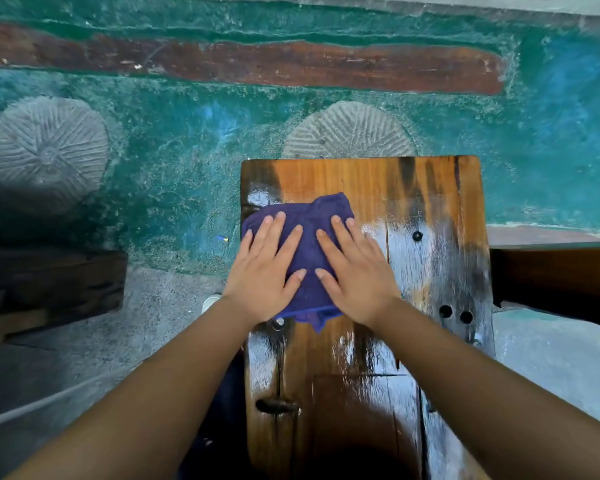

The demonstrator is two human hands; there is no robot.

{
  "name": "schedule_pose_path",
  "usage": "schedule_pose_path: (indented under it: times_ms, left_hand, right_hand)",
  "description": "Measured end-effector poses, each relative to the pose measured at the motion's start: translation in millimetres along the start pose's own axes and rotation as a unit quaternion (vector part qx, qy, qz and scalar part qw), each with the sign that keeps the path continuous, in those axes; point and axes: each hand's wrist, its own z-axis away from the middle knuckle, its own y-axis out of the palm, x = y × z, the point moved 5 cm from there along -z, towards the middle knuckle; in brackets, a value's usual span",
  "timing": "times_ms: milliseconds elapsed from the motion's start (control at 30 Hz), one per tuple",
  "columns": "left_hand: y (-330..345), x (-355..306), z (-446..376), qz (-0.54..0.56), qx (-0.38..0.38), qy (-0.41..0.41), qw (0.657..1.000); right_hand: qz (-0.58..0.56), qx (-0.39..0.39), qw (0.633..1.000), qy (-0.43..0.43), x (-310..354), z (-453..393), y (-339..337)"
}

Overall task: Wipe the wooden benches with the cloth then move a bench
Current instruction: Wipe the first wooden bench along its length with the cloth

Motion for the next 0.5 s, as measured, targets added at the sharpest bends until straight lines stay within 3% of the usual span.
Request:
schedule_pose_path:
  times_ms: [100, 233, 500]
  left_hand:
    - [-10, 13, 6, 0.073, -0.058, -0.102, 0.99]
    - [-9, 12, 26, 0.199, -0.086, -0.24, 0.946]
    - [-19, 21, 43, 0.227, -0.037, -0.272, 0.934]
  right_hand:
    - [-0.053, -0.028, 0.996, 0.059, -26, 15, -15]
    - [-0.186, -0.023, 0.974, 0.126, -22, 11, -23]
    - [-0.268, 0.06, 0.949, 0.152, 10, 5, -23]
